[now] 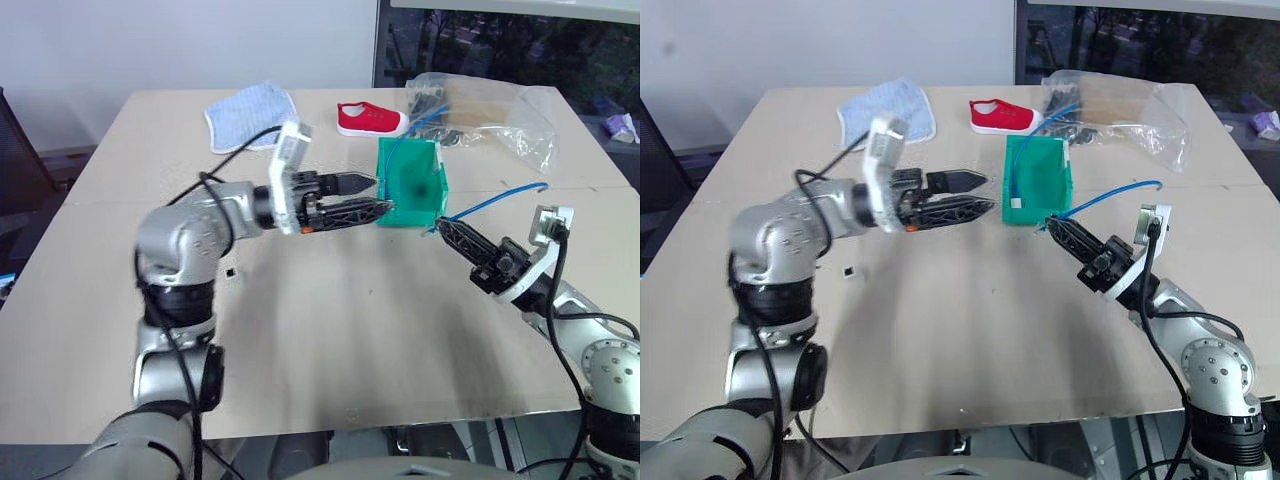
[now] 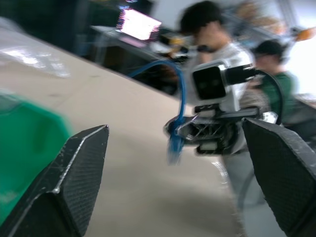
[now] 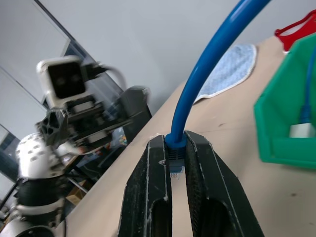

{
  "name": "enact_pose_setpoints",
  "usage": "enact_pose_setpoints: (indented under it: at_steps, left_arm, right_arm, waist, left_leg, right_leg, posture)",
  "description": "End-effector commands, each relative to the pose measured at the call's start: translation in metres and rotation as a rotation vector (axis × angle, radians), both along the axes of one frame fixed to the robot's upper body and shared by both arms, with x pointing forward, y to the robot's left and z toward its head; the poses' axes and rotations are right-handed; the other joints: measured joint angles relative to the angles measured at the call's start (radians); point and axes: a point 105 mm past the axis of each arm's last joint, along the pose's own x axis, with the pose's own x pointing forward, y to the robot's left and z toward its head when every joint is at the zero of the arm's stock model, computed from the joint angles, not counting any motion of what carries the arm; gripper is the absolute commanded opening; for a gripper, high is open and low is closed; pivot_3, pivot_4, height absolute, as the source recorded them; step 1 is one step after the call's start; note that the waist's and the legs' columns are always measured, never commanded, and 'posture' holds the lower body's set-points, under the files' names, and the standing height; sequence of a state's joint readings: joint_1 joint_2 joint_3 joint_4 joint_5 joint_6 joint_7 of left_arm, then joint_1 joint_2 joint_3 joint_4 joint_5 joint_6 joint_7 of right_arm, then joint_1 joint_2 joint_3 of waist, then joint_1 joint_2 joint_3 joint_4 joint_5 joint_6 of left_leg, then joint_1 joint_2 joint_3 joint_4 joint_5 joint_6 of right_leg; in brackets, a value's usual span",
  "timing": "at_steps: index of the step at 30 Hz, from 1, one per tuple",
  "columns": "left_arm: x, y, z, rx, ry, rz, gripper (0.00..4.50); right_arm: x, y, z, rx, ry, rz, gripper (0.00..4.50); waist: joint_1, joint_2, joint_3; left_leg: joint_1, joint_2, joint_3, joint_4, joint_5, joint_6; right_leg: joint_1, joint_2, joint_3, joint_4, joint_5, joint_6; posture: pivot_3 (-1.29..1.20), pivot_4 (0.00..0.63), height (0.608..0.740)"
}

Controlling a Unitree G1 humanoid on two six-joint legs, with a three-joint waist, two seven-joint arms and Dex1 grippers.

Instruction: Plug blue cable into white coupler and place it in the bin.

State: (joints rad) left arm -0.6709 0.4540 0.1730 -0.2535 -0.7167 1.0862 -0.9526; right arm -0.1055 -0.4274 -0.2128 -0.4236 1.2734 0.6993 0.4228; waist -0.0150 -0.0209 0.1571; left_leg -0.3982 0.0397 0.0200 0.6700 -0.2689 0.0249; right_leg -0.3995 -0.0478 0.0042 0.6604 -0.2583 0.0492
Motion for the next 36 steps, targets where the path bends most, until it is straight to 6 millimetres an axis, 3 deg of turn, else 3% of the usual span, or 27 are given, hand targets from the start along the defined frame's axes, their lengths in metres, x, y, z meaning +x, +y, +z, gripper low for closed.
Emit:
enact_pose_setpoints:
  at_steps: [1, 3, 5, 8, 12, 16, 21, 32, 35, 36]
  left_arm:
    - [-0.013, 0.018, 0.012, -0.016, -0.106, 0.172, 4.47]
    - [-0.004, 0.04, 0.006, 0.024, -0.255, 0.48, 4.47]
    - [-0.007, 0.062, -0.004, 0.102, -0.378, 0.71, 4.47]
    - [-0.017, 0.083, -0.019, 0.104, -0.377, 0.935, 4.47]
    - [-0.044, 0.107, -0.073, 0.265, -0.295, 1.143, 4.47]
    - [-0.059, 0.109, -0.113, 0.329, -0.208, 1.201, 4.47]
    - [-0.055, 0.109, -0.143, 0.331, -0.129, 1.25, 4.47]
    - [-0.025, 0.117, -0.158, 0.276, -0.088, 1.323, 4.47]
    - [-0.022, 0.113, -0.16, 0.257, -0.08, 1.315, 3.67]
    - [-0.022, 0.112, -0.161, 0.256, -0.076, 1.316, 3.14]
  right_arm:
    - [-0.002, -0.006, 0.005, 0.007, -0.024, 0.017, 0.0]
    - [0.0, -0.007, 0.001, 0.004, -0.011, 0.026, 0.0]
    - [0.003, -0.006, -0.002, 0.004, 0.0, 0.043, 0.0]
    - [0.004, -0.004, -0.005, -0.006, 0.009, 0.067, 0.0]
    - [0.004, 0.0, -0.01, -0.013, 0.024, 0.09, 0.0]
    - [0.003, 0.001, -0.012, -0.024, 0.031, 0.095, 0.0]
    - [0.002, -0.001, -0.013, -0.048, 0.035, 0.082, 0.0]
    - [-0.001, -0.002, -0.015, -0.077, 0.035, 0.054, 0.0]
    - [-0.001, -0.003, -0.015, -0.081, 0.035, 0.046, 0.0]
    - [-0.001, -0.003, -0.015, -0.083, 0.035, 0.043, 0.0]
  waist:
    - [0.001, 0.0, 0.0]
    - [0.005, 0.0, 0.0]
    - [0.004, 0.0, 0.0]
    - [0.005, -0.001, 0.0]
    - [0.008, -0.001, -0.001]
    - [0.012, -0.001, -0.001]
    - [0.026, -0.001, -0.001]
    - [0.026, -0.001, -0.001]
    - [0.026, -0.001, -0.001]
    - [0.026, -0.001, -0.001]
  left_leg:
    - [0.0, 0.001, 0.0, 0.0, 0.0, 0.0]
    - [0.0, 0.0, 0.0, 0.0, 0.0, 0.0]
    - [0.0, 0.0, 0.001, 0.0, 0.0, 0.0]
    - [0.001, -0.001, 0.003, 0.0, 0.0, 0.0]
    - [0.001, -0.002, 0.002, 0.0, 0.0, 0.0]
    - [0.001, -0.002, 0.004, 0.0, 0.0, 0.0]
    - [0.002, -0.002, 0.003, 0.001, 0.0, 0.0]
    - [0.001, -0.002, 0.003, 0.0, 0.0, 0.0]
    - [0.001, -0.002, 0.003, 0.0, 0.0, 0.0]
    - [0.001, -0.002, 0.003, 0.0, 0.0, 0.0]
  right_leg:
    - [0.0, 0.0, 0.0, 0.0, 0.0, 0.0]
    - [0.0, -0.001, 0.0, 0.0, 0.0, 0.0]
    - [0.0, -0.001, 0.002, 0.0, 0.0, 0.0]
    - [0.001, -0.002, 0.009, -0.001, 0.0, 0.0]
    - [0.001, -0.003, 0.009, -0.001, 0.0, 0.0]
    - [0.001, -0.004, 0.01, -0.002, 0.0, -0.001]
    - [0.001, -0.002, 0.009, -0.001, -0.002, -0.004]
    - [0.001, -0.001, 0.007, -0.002, 0.0, -0.001]
    - [0.001, -0.001, 0.007, -0.002, 0.0, -0.001]
    - [0.001, -0.001, 0.007, -0.002, 0.0, -0.001]
  posture:
    - [0.0, 0.15, 0.74]
    - [0.0, 0.15, 0.74]
    - [0.0, 0.15, 0.74]
    - [0.0, 0.15, 0.74]
    - [0.0, 0.15, 0.74]
    - [0.0, 0.15, 0.74]
    - [0.0, 0.15, 0.74]
    - [0.0, 0.15, 0.74]
    - [0.0, 0.15, 0.74]
    - [0.0, 0.15, 0.74]
